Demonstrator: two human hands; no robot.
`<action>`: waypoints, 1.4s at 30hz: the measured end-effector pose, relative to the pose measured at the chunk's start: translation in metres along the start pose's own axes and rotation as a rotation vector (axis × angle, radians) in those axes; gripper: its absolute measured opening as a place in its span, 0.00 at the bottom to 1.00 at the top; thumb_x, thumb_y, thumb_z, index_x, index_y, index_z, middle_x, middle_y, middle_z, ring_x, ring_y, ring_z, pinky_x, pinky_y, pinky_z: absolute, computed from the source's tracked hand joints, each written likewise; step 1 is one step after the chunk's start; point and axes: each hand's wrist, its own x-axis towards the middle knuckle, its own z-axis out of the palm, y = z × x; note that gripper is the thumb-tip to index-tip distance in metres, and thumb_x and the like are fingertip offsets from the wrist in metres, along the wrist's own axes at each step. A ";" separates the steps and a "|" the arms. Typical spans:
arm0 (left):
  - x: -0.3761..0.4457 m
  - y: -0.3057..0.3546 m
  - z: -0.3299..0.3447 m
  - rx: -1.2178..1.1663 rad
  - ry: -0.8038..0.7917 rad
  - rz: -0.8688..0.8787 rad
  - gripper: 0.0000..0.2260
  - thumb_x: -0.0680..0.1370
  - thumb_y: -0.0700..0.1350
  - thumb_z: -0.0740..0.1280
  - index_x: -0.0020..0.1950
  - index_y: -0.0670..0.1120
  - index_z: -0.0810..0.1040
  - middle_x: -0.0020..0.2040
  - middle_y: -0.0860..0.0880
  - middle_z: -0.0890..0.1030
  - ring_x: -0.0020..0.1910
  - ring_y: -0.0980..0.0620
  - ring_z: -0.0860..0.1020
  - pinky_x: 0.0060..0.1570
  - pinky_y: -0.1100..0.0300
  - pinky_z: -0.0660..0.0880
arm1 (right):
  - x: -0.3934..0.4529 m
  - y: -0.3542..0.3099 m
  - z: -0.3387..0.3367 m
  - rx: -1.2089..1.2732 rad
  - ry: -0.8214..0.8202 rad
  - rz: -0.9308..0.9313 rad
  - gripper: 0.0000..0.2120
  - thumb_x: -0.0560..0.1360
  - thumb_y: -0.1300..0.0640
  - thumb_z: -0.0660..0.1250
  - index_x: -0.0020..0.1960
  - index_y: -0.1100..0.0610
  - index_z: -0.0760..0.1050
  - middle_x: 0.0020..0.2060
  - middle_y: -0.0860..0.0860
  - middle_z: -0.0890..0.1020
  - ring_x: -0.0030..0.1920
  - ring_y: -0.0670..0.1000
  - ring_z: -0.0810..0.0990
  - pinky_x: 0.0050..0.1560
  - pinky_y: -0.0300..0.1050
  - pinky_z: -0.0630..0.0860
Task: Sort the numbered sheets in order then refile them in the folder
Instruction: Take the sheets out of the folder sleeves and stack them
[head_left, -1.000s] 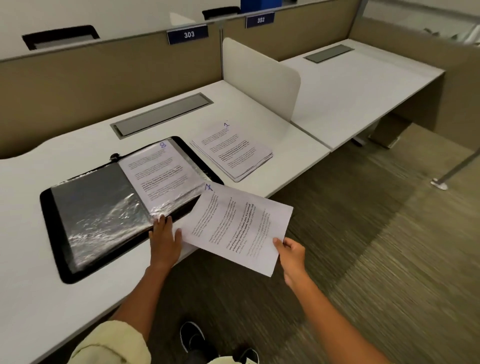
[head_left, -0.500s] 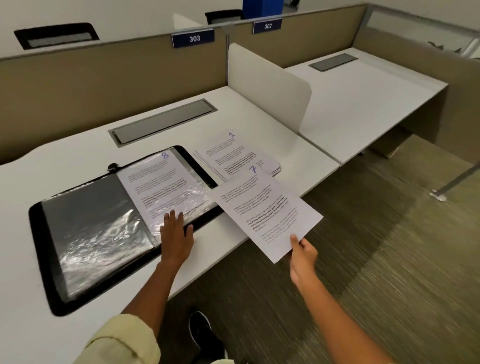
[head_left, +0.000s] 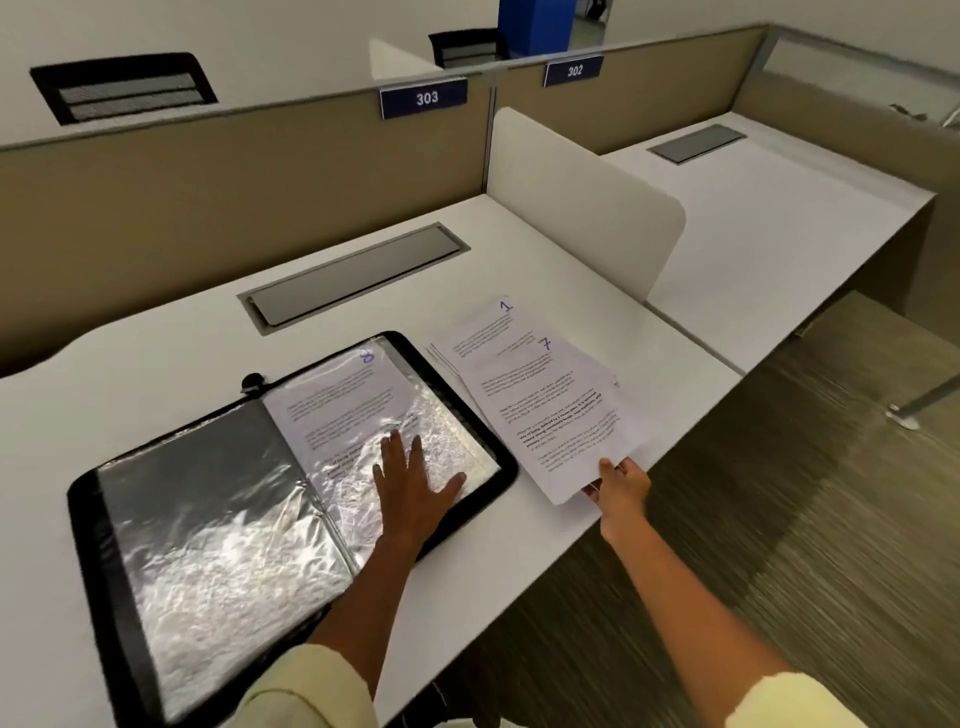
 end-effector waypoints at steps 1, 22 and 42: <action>0.002 -0.001 0.001 0.016 -0.017 0.001 0.50 0.67 0.75 0.53 0.80 0.46 0.50 0.80 0.44 0.40 0.78 0.47 0.36 0.75 0.46 0.36 | 0.002 -0.003 0.006 0.006 0.001 -0.005 0.12 0.82 0.66 0.61 0.62 0.57 0.76 0.52 0.54 0.80 0.48 0.52 0.80 0.48 0.49 0.80; 0.008 -0.004 0.017 0.145 0.050 0.022 0.35 0.74 0.68 0.56 0.75 0.50 0.60 0.76 0.35 0.62 0.74 0.33 0.61 0.68 0.33 0.57 | 0.080 -0.036 0.078 -0.405 -0.033 -0.059 0.07 0.75 0.72 0.65 0.45 0.62 0.76 0.42 0.56 0.79 0.50 0.65 0.82 0.52 0.59 0.82; -0.014 0.016 -0.041 -0.368 0.650 -0.046 0.10 0.81 0.44 0.61 0.59 0.45 0.79 0.54 0.50 0.81 0.51 0.50 0.79 0.48 0.54 0.78 | -0.009 0.026 0.104 -0.733 -0.467 -0.553 0.09 0.80 0.63 0.62 0.55 0.61 0.80 0.48 0.54 0.83 0.47 0.52 0.80 0.48 0.43 0.75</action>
